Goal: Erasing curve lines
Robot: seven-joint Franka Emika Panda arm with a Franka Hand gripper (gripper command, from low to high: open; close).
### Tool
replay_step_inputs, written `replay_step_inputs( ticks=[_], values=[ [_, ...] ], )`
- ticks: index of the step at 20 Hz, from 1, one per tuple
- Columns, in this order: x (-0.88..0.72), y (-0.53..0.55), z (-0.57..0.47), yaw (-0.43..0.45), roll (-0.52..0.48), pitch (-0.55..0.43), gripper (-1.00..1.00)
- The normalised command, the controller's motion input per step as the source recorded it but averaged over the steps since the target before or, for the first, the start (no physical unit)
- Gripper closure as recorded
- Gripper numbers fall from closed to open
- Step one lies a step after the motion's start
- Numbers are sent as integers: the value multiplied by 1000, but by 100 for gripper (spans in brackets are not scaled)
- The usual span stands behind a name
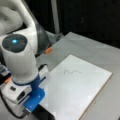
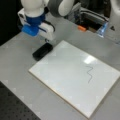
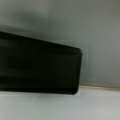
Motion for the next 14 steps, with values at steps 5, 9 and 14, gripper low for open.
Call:
replay_step_inputs(
  ticks=[5, 9, 14],
  values=[
    [212, -169, -37, -9, 220, -8, -100],
    [225, -134, -67, -17, 220, -15, -100],
    [219, -151, -66, -16, 132, -39, -100]
  ],
)
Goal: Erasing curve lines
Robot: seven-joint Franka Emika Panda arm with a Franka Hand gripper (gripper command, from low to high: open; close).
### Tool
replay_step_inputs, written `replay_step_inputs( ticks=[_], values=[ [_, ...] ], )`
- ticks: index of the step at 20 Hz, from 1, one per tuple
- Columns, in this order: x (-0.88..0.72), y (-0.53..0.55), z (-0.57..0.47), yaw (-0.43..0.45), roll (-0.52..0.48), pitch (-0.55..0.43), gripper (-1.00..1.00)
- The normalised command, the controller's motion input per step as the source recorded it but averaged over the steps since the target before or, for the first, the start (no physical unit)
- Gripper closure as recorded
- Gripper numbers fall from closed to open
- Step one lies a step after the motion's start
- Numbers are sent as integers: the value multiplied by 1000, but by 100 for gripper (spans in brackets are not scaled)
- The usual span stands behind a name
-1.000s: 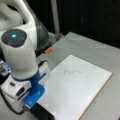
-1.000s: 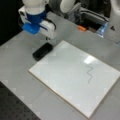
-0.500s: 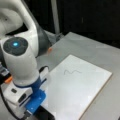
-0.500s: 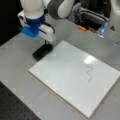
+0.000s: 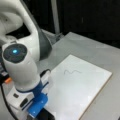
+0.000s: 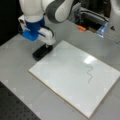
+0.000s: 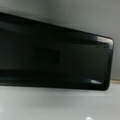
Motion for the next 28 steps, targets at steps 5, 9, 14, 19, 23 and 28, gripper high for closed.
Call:
replay_step_inputs(
  ticks=[5, 9, 14, 19, 23, 28],
  values=[
    [119, -129, -14, -107, 8, 23, -100],
    [80, -37, -44, -151, -48, 34, -100],
    [59, 21, -124, -91, -56, 33, -100],
    [43, 26, -133, -42, -57, 6, -100],
    [62, -47, -66, -31, -71, 3, -100],
    [78, -47, -56, -40, -98, -1, -100]
  ],
)
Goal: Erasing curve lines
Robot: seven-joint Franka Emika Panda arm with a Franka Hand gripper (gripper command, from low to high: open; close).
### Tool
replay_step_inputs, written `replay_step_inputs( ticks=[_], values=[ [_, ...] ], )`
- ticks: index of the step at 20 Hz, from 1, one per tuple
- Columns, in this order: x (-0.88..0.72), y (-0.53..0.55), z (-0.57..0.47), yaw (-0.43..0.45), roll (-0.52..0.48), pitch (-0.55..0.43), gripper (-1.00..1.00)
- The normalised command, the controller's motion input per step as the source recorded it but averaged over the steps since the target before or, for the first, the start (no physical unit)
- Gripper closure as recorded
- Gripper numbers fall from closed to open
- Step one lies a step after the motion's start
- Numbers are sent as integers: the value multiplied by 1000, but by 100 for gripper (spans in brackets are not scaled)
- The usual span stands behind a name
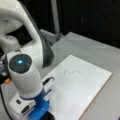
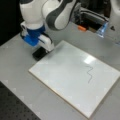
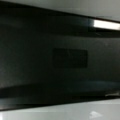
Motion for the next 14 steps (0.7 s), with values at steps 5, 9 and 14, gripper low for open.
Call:
replay_step_inputs(
  ticks=[5, 9, 14],
  values=[
    [85, 11, -119, -53, -101, -12, -100],
    [93, 22, -71, -19, -86, -7, -100],
    [71, 33, -48, -28, -73, -30, -100]
  ],
)
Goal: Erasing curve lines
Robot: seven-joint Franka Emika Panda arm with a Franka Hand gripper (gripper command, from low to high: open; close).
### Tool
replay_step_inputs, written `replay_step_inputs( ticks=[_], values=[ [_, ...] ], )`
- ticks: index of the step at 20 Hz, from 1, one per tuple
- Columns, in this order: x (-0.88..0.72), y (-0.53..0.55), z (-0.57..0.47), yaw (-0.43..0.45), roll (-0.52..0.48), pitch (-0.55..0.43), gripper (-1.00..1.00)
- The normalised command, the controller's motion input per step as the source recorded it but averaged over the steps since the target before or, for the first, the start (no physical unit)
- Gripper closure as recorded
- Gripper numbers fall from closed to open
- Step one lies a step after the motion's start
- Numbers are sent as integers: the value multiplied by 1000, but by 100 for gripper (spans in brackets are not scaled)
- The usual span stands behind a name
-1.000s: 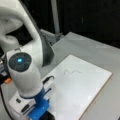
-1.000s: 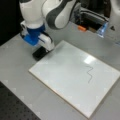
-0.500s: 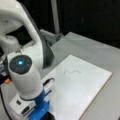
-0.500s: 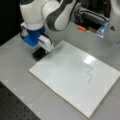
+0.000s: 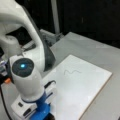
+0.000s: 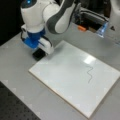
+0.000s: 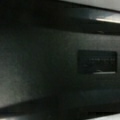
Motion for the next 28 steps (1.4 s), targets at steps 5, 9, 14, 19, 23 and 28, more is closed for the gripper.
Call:
replay_step_inputs(
  ticks=[5, 9, 14, 19, 23, 28],
  values=[
    [40, 46, -67, -31, -60, -15, -100],
    [29, 58, -79, -34, -52, -22, -100],
    [2, 85, -85, -40, -42, -32, -100],
    [-25, 108, -78, -52, -35, -48, -100],
    [-55, 92, -61, -47, -64, -64, 100],
    [-75, 73, -44, -43, -58, -62, 100]
  ],
)
